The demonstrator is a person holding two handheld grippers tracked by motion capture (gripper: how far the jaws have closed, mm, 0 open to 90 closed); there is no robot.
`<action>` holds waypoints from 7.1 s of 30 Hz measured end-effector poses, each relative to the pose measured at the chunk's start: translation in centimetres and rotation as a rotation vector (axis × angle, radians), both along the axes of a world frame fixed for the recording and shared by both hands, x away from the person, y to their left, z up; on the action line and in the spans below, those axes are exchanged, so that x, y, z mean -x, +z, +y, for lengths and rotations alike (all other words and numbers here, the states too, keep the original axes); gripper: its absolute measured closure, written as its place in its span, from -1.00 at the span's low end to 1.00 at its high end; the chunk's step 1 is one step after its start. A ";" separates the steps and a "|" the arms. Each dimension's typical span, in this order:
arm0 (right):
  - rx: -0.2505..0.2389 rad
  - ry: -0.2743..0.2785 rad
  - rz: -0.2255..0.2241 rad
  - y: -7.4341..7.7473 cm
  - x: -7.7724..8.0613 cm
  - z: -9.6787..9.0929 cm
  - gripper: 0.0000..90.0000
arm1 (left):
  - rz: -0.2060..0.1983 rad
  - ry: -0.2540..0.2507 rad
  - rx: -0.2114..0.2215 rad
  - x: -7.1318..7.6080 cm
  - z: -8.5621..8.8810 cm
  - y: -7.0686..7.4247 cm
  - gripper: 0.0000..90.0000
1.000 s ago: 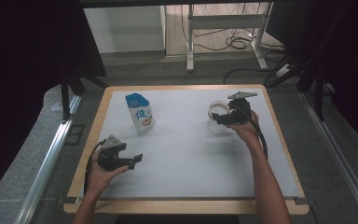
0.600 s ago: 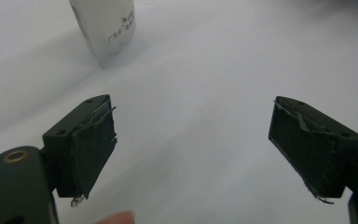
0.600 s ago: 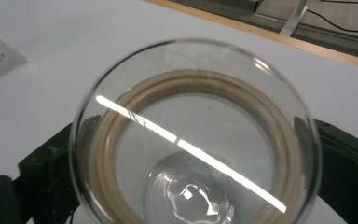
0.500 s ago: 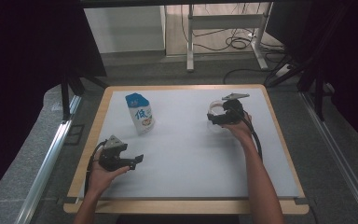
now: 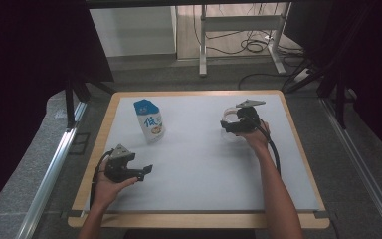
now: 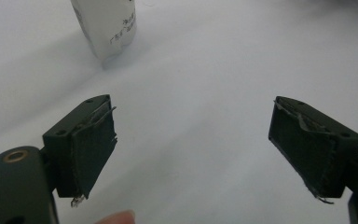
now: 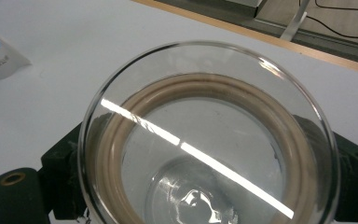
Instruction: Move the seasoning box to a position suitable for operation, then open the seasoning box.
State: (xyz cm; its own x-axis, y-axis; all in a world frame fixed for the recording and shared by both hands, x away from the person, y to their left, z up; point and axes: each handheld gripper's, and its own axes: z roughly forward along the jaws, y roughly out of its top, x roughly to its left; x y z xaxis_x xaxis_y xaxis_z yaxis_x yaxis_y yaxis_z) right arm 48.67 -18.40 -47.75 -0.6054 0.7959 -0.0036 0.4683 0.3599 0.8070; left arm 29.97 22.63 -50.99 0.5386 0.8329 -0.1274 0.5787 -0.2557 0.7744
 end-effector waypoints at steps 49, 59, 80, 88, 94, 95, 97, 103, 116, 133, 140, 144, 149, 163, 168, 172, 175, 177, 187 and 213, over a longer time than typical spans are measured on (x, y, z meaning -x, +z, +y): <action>0.053 0.315 0.033 0.0 8.9 1.5 -0.75 | 0.016 -0.011 -0.005 -0.1 -0.3 -0.5 -0.67; -0.002 0.269 0.001 0.8 9.6 1.5 -0.93 | 0.018 -0.019 -0.008 -0.1 -0.6 -0.6 -0.67; -0.228 0.035 -0.154 4.0 13.2 -5.5 -0.06 | -0.024 0.008 0.026 -0.4 -0.2 -0.8 -0.66; -0.216 -0.003 -0.173 3.9 14.0 -6.4 0.42 | -0.020 0.015 0.033 -0.5 -0.3 -1.1 -0.66; -0.207 -0.016 -0.157 3.5 14.1 -6.9 0.82 | -0.036 0.026 0.044 -0.3 -0.1 -1.0 -0.64; -0.201 -0.018 -0.158 3.5 14.1 -6.9 0.88 | -0.040 0.025 0.046 -0.3 -0.1 -0.9 -0.64; -0.187 -0.009 -0.160 3.6 14.4 -6.6 0.99 | -0.040 0.020 0.049 -0.2 -0.2 -0.9 -0.64; -0.155 0.015 -0.168 3.7 14.8 -5.6 1.00 | -0.035 0.008 0.049 -0.2 -0.4 -0.8 -0.64; -0.119 0.015 -0.160 3.2 14.7 -4.5 1.00 | -0.033 0.005 0.047 -0.3 -0.7 -0.8 -0.64; -0.086 0.008 -0.146 2.5 14.3 -3.9 1.00 | -0.020 0.008 0.050 -0.3 -0.9 -1.0 -0.58; -0.098 0.006 -0.139 2.3 14.3 -4.1 1.00 | 0.008 -0.002 0.065 -0.4 -0.9 -1.1 -0.51; -0.093 0.005 -0.145 2.3 14.3 -4.1 1.00 | 0.020 -0.003 0.065 -0.4 -1.0 -1.1 -0.49; -0.073 0.009 -0.156 2.3 14.4 -3.9 1.00 | 0.034 -0.007 0.063 -0.5 -1.3 -1.4 -0.47; -0.076 0.017 -0.160 2.2 14.5 -3.9 1.00 | 0.035 -0.051 0.073 -0.4 -2.5 -1.2 -0.23; -0.073 0.020 -0.162 2.2 14.5 -3.9 1.00 | 0.054 -0.076 0.085 -0.7 -3.6 -1.3 -0.05; -0.075 0.024 -0.161 2.2 14.5 -3.8 1.00 | 0.055 -0.099 0.073 -1.1 -4.9 -1.3 0.11; -0.070 0.027 -0.159 2.2 14.6 -3.7 1.00 | 0.058 -0.120 0.072 -1.6 -5.8 -1.0 0.24; -0.065 0.026 -0.159 2.2 14.6 -3.7 1.00 | 0.054 -0.134 0.076 -1.9 -6.4 -0.8 0.34; -0.096 0.026 -0.149 2.1 14.5 -3.9 1.00 | 0.032 -0.191 0.083 -3.0 -9.0 0.2 0.78; -0.108 0.024 -0.145 2.0 14.5 -4.2 1.00 | -0.003 -0.290 0.137 -5.4 -14.8 2.6 0.99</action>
State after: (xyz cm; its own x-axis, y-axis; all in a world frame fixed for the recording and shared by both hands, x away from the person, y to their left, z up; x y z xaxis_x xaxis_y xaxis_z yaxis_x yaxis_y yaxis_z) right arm 34.16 -22.56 -45.77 -0.6234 0.7819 -0.0080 0.3363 0.2773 0.9000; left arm 35.37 7.86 -48.40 0.7513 0.6201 -0.2259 0.4948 -0.3028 0.8145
